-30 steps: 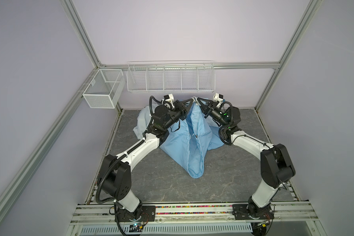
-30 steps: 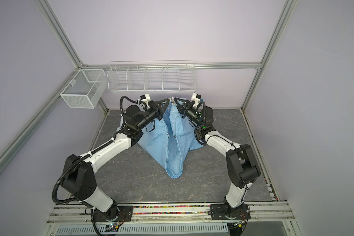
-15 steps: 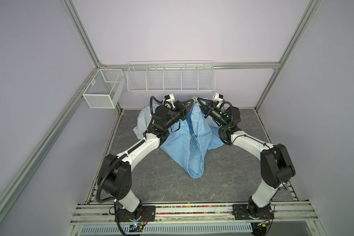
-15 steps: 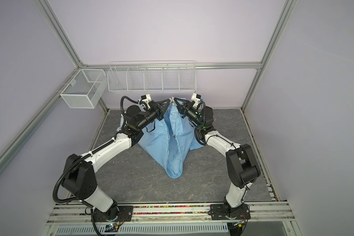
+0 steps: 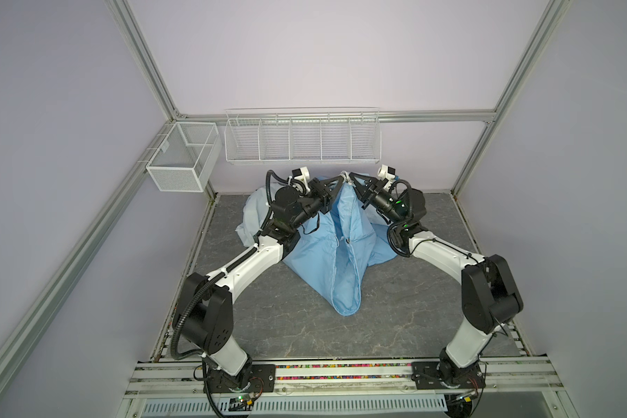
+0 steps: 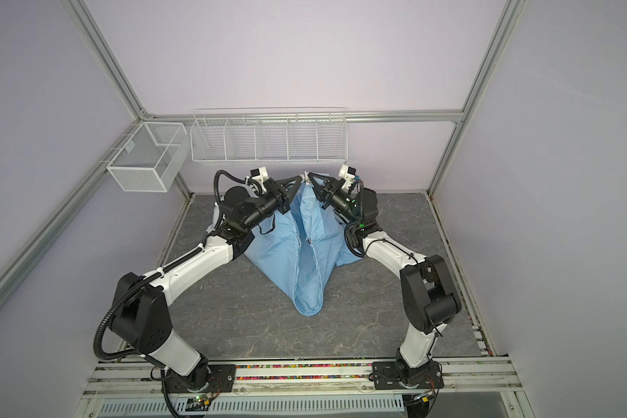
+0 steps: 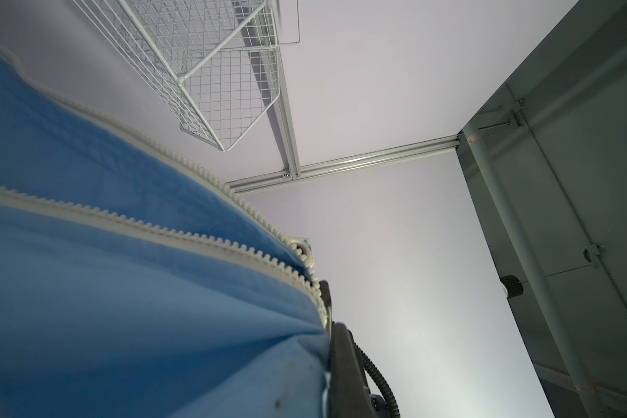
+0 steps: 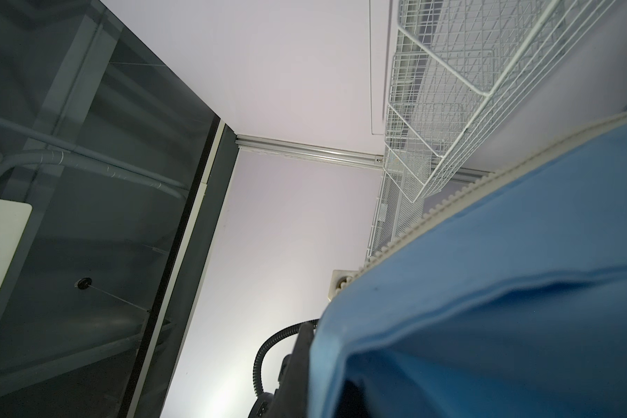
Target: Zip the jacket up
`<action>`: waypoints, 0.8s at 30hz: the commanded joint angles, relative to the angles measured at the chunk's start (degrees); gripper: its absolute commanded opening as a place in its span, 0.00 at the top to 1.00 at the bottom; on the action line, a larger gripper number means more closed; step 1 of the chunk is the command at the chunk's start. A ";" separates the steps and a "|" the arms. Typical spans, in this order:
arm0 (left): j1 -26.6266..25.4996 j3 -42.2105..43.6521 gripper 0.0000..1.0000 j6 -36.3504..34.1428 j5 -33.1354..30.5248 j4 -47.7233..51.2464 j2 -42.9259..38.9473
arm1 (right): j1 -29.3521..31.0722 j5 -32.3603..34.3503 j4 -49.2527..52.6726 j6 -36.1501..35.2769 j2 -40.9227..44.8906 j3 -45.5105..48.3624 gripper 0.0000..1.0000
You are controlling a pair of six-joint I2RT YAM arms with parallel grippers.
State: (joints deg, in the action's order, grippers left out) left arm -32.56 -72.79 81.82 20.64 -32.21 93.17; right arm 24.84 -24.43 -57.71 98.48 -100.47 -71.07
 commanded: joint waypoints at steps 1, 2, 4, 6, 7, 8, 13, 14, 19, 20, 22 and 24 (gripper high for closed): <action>-0.60 -0.58 1.00 -0.26 1.96 -0.82 -1.09 | 0.03 -0.10 -0.86 -1.05 0.44 -1.88 0.93; -0.58 -0.80 1.00 -0.22 1.94 -0.54 -1.14 | 0.01 -0.50 0.01 -1.95 0.84 -1.97 0.93; -0.60 -1.03 1.00 0.00 2.20 -0.32 -1.23 | -0.02 -1.05 1.26 -3.27 1.32 -1.88 0.93; -0.58 -1.12 1.00 0.50 2.21 -0.45 -1.23 | 0.00 -1.50 2.27 -4.33 1.67 -1.76 0.93; -0.58 -1.12 1.00 0.87 2.19 -0.88 -1.23 | -0.05 -1.44 2.31 -4.40 1.77 -1.43 0.93; -0.58 -1.17 1.00 1.21 2.20 -1.09 -1.14 | -0.08 -1.17 1.82 -4.28 1.76 -0.98 0.93; -0.59 -1.64 1.00 2.28 2.95 -1.29 -1.14 | -0.28 -0.40 -0.73 -3.17 1.15 -0.03 0.93; -0.58 -1.86 1.00 2.38 3.26 -0.93 -1.15 | -0.30 -0.36 -0.80 -3.12 1.08 -0.12 0.93; -0.64 -1.61 1.00 3.61 3.88 -0.99 -1.41 | -0.35 -0.19 -1.08 -3.69 0.56 -1.08 0.93; -0.66 -1.47 1.00 4.18 3.84 -1.46 -1.41 | -0.40 -0.10 -1.21 -3.71 0.47 -1.18 0.93; -0.71 -1.34 1.00 5.13 3.83 -1.90 -1.37 | -0.53 0.37 -1.90 -3.72 0.02 -1.27 0.93; -0.78 -1.30 1.00 6.20 3.94 -2.59 -1.37 | -0.52 0.69 -2.69 -3.62 -0.41 -1.48 0.93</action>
State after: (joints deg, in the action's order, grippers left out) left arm -32.53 -72.82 85.65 21.50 -31.66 93.17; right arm 24.64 -25.28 -55.31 94.63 -100.42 -71.35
